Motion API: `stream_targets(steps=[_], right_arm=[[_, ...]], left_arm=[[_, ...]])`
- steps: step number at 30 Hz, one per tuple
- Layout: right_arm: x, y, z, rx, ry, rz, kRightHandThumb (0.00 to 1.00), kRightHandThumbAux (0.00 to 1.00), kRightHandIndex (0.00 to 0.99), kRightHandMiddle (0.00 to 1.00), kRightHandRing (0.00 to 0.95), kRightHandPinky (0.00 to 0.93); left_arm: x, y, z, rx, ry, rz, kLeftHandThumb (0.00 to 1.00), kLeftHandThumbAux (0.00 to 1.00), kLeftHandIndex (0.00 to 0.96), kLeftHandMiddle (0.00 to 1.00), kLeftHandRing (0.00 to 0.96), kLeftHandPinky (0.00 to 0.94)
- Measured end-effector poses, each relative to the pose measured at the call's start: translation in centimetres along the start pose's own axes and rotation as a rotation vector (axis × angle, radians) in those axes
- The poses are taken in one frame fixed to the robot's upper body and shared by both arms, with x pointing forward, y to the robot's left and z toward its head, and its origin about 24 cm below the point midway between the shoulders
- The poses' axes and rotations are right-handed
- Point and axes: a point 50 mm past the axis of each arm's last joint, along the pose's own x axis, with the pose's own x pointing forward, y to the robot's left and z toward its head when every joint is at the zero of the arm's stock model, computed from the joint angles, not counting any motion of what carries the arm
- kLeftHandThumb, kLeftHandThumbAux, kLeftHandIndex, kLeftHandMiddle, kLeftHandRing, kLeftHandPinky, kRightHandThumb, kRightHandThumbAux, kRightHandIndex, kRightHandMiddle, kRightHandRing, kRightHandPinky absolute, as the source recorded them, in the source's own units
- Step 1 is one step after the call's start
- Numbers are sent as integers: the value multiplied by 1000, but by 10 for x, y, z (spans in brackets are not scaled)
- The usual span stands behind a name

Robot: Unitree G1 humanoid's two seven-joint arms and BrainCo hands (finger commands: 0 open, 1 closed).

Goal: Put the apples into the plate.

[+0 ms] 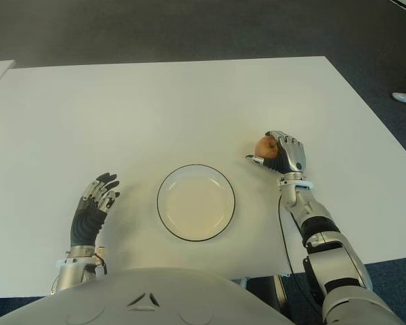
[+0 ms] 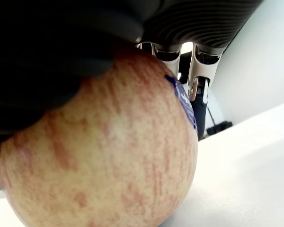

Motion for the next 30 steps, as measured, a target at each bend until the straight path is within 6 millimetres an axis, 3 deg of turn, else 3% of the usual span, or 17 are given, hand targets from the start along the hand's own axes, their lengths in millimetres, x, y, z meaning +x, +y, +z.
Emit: stream_targets(steps=[13, 23, 30], right_arm=[[-3, 1, 2, 92, 0, -24, 781, 669, 842, 888, 881, 890], [-3, 0, 4, 135, -1, -23, 820, 665, 856, 889, 889, 890], [1, -9, 21, 185, -78, -51, 842, 667, 861, 888, 890, 886]], left_arm=[[0, 1, 1, -12, -1, 7, 248, 621, 188, 205, 230, 284], [2, -1, 1, -15, -24, 7, 255, 624, 180, 194, 213, 261], [4, -1, 2, -13, -33, 6, 233, 618, 177, 194, 215, 261]])
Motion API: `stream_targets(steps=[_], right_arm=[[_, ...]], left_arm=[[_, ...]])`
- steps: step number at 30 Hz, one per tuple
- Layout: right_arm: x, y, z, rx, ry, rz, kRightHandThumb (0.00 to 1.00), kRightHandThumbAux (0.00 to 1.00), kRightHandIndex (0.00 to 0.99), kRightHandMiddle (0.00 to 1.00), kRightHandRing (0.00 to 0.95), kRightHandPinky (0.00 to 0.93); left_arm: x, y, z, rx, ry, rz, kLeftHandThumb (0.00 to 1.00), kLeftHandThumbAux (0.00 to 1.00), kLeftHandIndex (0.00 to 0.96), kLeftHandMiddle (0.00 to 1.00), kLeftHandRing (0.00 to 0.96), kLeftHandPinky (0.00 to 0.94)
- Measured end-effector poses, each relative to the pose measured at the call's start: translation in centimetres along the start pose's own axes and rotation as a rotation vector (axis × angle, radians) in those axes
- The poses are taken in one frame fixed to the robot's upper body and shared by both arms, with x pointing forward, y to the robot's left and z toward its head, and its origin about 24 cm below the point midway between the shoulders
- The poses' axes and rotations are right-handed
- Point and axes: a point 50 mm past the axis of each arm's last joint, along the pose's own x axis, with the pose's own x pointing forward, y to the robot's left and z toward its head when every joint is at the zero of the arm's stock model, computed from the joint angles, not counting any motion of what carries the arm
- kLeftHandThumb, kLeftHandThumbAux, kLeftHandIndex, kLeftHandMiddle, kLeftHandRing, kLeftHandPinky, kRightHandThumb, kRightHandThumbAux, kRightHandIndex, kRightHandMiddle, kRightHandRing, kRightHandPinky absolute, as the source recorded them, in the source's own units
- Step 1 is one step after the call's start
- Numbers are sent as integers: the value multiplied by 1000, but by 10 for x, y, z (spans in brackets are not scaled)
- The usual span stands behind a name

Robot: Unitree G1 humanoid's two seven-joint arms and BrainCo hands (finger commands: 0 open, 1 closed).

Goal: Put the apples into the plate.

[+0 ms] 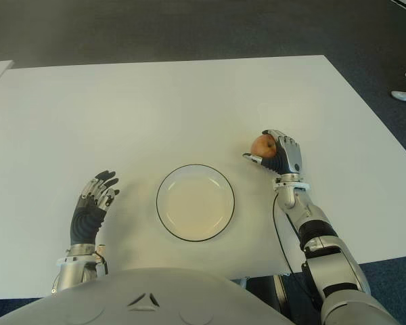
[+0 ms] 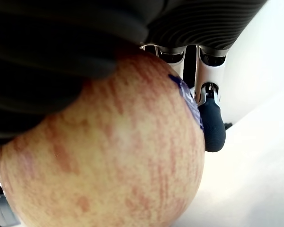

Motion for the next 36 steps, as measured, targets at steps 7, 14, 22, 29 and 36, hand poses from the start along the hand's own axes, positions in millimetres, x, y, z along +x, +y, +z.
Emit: stream_targets(steps=[7, 14, 22, 29, 36], right_arm=[[14, -17, 30, 39, -110, -36, 854, 678, 869, 885, 884, 872], [15, -35, 60, 68, -198, -42, 836, 689, 872, 883, 881, 871], [8, -40, 79, 81, -269, -15, 812, 698, 874, 887, 884, 875], [-1, -35, 104, 95, -358, 14, 831, 693, 873, 886, 882, 874], [-20, -16, 127, 142, -440, 123, 839, 700, 866, 882, 877, 873]], left_arm=[[2, -1, 0, 7, -7, -4, 234, 624, 164, 191, 214, 262], [3, -2, -4, 14, 0, -8, 231, 624, 159, 195, 219, 268], [3, -5, -4, 12, -2, -19, 243, 625, 174, 206, 222, 271], [3, -7, -4, 1, -3, -23, 256, 632, 178, 208, 219, 269], [3, -8, -3, -12, -4, -18, 256, 630, 189, 206, 222, 286]])
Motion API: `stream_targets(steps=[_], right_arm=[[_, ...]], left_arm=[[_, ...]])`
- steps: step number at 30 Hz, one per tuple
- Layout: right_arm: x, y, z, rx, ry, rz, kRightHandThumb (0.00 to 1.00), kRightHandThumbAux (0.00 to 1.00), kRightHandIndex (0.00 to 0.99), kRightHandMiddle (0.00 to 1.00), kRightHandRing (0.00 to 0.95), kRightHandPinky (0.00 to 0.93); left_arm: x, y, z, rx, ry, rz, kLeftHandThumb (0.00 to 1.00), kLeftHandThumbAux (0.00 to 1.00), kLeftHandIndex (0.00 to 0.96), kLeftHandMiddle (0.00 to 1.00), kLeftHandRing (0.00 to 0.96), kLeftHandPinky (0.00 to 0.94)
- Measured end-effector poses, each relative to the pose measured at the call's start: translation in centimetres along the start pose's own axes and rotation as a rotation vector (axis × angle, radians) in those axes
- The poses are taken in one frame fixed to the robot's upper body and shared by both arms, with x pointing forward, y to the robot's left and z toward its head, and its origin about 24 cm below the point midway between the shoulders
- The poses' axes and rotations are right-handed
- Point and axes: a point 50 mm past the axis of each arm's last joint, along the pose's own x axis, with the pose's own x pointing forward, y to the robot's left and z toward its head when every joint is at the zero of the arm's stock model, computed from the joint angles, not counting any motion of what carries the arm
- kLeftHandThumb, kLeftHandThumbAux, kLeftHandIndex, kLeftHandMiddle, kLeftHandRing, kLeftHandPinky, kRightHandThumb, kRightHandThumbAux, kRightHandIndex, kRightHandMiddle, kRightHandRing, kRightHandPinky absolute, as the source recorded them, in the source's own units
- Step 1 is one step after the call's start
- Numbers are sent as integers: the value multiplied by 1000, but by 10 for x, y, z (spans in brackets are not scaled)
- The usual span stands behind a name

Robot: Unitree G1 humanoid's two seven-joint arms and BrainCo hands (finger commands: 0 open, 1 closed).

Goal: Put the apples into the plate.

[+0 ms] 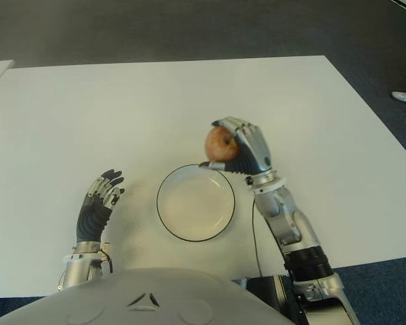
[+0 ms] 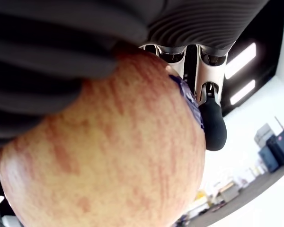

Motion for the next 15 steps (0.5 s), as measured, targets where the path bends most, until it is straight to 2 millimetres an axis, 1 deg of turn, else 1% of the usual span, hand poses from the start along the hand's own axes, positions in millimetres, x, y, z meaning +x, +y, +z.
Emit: stream_targets(steps=[7, 11, 15], right_arm=[[-11, 22, 9, 1, -55, 101, 833, 704, 862, 877, 875, 876], [-13, 31, 14, -4, -85, 127, 845, 699, 862, 879, 877, 882], [-15, 38, 20, -1, -115, 154, 829, 701, 859, 876, 874, 878]], left_arm=[[-1, 0, 0, -14, 3, 7, 252, 640, 186, 207, 225, 275], [-1, 0, 0, -12, 4, 7, 226, 639, 168, 202, 222, 264], [0, -1, 0, -3, 2, 2, 201, 647, 157, 201, 226, 267]])
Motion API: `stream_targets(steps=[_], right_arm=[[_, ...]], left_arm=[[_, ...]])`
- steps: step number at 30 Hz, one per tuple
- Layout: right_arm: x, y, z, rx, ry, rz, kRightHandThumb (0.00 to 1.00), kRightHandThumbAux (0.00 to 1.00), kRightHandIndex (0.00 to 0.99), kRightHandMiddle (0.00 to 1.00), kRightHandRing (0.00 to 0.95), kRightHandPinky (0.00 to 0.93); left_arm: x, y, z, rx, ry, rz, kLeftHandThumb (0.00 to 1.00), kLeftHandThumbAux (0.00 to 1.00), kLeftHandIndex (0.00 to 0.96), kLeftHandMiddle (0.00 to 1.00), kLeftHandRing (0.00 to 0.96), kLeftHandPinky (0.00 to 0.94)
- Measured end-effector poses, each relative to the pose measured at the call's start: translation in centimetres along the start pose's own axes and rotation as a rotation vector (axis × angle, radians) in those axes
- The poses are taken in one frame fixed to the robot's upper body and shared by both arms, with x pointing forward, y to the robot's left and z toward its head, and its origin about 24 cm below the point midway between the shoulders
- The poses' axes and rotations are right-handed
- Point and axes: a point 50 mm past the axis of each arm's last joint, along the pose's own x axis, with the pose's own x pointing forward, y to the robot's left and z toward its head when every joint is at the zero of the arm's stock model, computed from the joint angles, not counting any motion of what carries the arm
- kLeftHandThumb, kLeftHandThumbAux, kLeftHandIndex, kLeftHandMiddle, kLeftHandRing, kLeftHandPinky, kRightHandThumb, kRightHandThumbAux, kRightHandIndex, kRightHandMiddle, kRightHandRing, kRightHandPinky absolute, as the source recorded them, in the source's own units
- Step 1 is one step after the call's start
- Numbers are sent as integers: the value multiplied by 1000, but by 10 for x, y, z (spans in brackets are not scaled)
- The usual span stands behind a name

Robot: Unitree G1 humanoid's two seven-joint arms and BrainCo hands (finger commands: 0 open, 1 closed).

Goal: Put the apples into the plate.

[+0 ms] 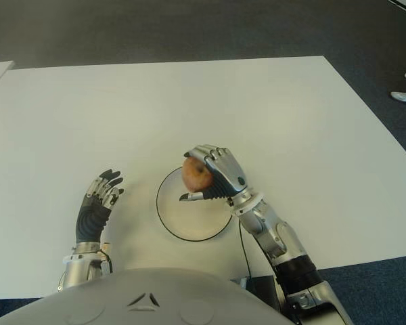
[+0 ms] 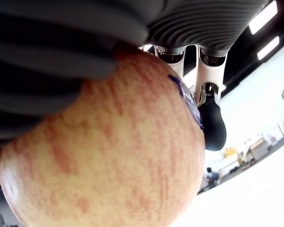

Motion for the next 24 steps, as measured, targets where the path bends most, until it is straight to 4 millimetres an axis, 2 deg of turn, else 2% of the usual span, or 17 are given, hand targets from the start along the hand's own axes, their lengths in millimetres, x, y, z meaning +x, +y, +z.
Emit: stream_targets(steps=[13, 20, 24], right_arm=[[-4, 17, 8, 8, -75, 84, 750, 706, 836, 880, 878, 896], [-6, 31, 1, 16, -58, 107, 729, 712, 853, 900, 891, 895], [-5, 32, -5, 14, -49, 93, 745, 711, 853, 895, 887, 886]], left_arm=[[-1, -2, -2, 19, 9, 11, 174, 667, 144, 197, 233, 265], [-1, -4, -2, 13, -9, 24, 200, 655, 166, 211, 248, 284], [-1, -6, 0, 5, -20, 25, 210, 644, 174, 222, 257, 296]])
